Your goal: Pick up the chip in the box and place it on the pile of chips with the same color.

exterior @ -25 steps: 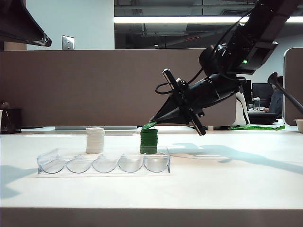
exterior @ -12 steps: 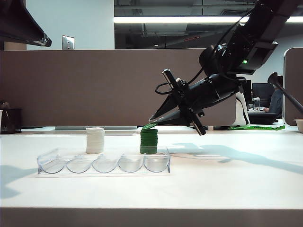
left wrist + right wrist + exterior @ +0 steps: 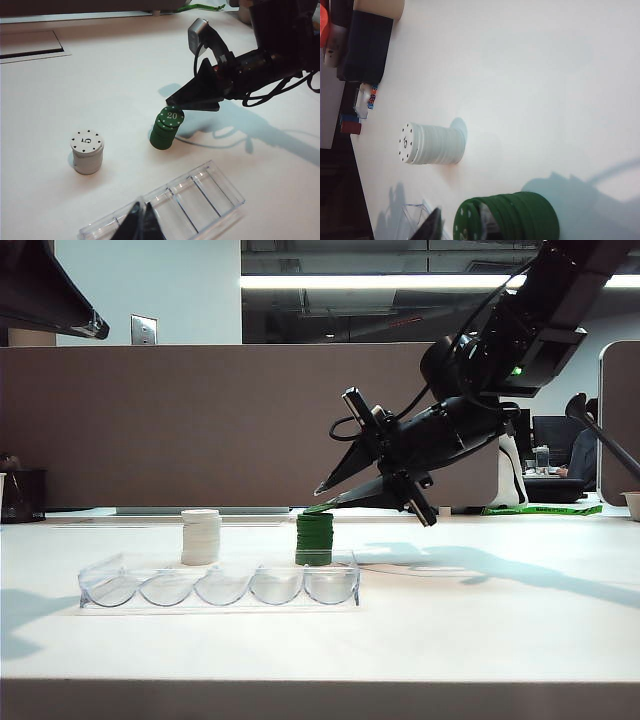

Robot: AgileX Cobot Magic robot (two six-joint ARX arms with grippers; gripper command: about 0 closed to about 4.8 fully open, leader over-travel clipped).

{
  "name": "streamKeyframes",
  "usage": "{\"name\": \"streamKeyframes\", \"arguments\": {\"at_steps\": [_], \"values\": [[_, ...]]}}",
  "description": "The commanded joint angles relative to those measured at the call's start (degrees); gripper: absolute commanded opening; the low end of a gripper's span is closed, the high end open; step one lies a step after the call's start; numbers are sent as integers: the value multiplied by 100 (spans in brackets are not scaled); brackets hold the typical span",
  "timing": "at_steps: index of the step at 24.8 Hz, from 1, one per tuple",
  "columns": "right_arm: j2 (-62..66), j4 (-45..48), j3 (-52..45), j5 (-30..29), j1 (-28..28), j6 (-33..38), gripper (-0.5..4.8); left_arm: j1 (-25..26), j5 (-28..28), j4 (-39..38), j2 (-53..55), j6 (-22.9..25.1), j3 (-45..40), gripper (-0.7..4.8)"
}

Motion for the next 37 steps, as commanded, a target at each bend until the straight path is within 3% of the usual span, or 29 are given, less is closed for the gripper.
{"name": "streamKeyframes", "arguments": {"at_steps": [1,18,21,28,30,37], "values": [[-28,48,13,-17,4,-42,108,-9,24,35,-7,0,22,-6],[-28,48,13,-11,4,-46,124,-9,24,35,-7,-17,22,-6],[-28,48,13,-9,4,-46,154,-9,24,35,-7,-17,22,-6],[-28,46,13,-9,4,-46,163,-9,24,35,-7,-17,22,-6],[-28,7,13,-11,20,-46,214,-9,24,35,-7,-17,22,-6],[-28,-76,13,-31,61,-48,217,-9,24,35,-7,-17,22,-6]]}}
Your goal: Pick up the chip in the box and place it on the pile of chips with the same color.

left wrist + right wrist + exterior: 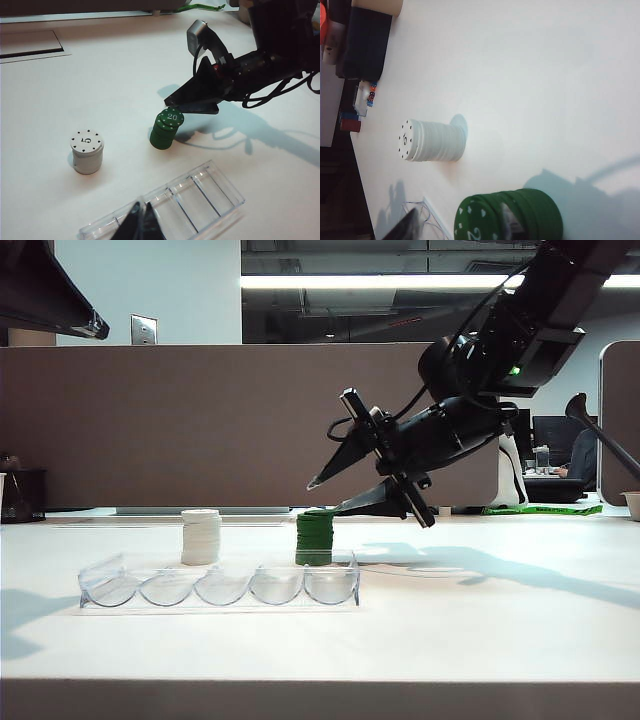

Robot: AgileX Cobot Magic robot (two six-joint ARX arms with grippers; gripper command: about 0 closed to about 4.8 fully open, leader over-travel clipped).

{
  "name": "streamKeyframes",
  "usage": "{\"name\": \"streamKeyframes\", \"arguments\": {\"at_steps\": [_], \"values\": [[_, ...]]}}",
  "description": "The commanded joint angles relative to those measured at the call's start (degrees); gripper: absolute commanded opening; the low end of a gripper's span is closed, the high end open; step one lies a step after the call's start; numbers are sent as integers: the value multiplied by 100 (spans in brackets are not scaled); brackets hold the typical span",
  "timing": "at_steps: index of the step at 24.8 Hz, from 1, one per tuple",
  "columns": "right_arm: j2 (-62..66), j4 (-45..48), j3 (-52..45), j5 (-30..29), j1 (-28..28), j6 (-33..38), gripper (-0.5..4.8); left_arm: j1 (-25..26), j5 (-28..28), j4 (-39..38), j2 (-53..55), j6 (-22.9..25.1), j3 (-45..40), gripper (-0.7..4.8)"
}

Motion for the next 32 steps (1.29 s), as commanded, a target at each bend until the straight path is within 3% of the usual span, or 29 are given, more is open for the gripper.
{"name": "streamKeyframes", "arguments": {"at_steps": [1,11,23,32], "values": [[-28,-26,13,-28,35,-42,217,-9,24,35,-7,-13,22,-6],[-28,-22,13,-9,63,-133,218,-9,24,4,-7,-13,22,-6],[-28,-7,13,162,63,-232,274,-9,24,-94,-7,-13,22,-6],[-42,251,17,-153,63,-229,274,-9,22,-98,-7,-13,22,-6]]}}
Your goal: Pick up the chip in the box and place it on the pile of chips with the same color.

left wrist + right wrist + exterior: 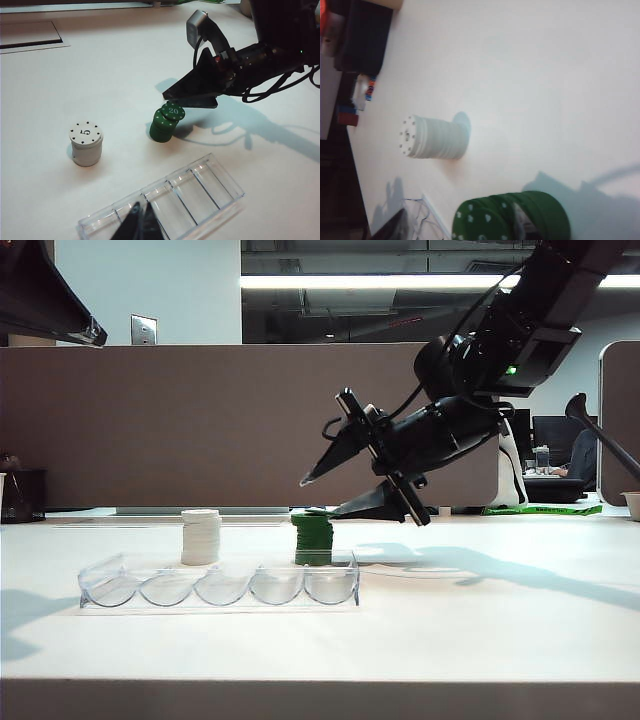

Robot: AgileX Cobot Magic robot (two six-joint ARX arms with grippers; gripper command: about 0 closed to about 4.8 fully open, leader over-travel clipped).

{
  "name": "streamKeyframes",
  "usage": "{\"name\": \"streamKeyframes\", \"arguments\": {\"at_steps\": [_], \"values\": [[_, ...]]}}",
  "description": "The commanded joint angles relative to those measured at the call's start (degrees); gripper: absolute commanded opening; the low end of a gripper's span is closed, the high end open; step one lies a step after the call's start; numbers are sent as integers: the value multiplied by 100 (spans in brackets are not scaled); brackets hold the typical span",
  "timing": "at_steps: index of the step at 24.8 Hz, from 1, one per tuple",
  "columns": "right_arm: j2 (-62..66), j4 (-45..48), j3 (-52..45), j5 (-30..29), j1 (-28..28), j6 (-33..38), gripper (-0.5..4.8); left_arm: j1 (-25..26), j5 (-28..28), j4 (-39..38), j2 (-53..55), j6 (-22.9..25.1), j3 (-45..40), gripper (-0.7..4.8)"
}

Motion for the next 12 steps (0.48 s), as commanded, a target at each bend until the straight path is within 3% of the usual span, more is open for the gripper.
{"name": "streamKeyframes", "arguments": {"at_steps": [1,12], "values": [[-42,260,15,-151,7,-33,274,-7,22,48,-7,-11,22,-6],[-101,437,17,-321,7,-37,289,-7,20,52,-7,-9,22,-6]]}}
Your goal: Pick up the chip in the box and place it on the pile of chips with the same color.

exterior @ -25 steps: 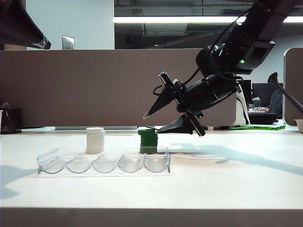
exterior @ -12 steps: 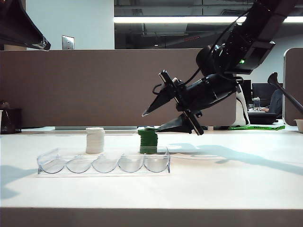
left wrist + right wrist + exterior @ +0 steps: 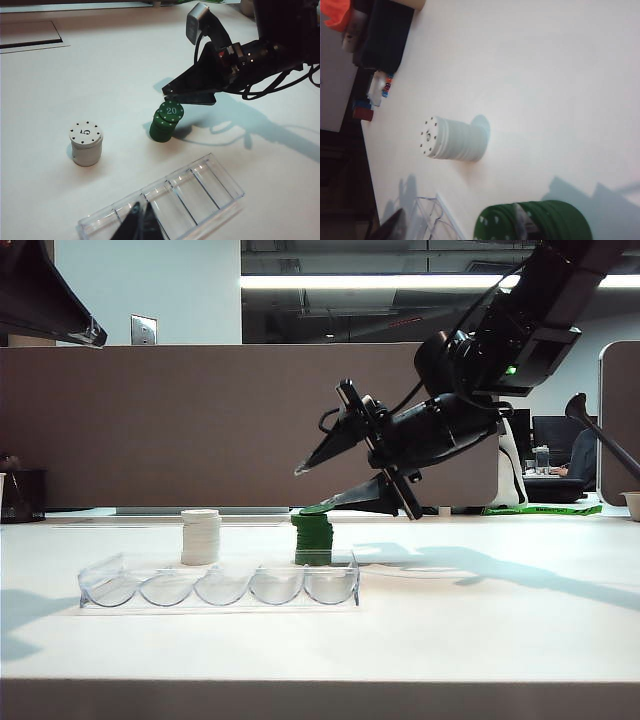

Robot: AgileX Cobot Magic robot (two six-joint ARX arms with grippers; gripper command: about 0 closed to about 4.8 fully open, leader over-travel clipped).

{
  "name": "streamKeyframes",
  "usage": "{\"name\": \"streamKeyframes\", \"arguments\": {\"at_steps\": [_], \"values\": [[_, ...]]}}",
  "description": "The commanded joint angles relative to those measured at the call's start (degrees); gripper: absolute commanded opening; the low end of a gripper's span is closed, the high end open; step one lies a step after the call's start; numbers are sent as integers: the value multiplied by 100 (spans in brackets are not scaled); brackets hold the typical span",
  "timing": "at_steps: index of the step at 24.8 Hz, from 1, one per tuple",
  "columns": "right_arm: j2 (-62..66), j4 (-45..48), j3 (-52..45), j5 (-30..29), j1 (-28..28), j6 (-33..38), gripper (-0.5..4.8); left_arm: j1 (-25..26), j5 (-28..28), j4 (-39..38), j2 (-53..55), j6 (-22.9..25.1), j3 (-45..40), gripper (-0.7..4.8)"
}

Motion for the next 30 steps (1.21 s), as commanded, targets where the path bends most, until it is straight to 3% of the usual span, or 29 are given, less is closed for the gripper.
{"name": "streamKeyframes", "arguments": {"at_steps": [1,8,19,30], "values": [[-151,175,17,-63,7,-33,289,-7,17,55,-7,-11,22,-6],[-317,267,22,-179,7,-28,316,-7,17,59,-4,-11,22,-6],[-319,264,22,-664,9,-26,316,-7,20,55,-7,-13,22,-6],[-323,584,22,-619,-2,-52,314,-7,-7,57,-7,-11,22,-6]]}}
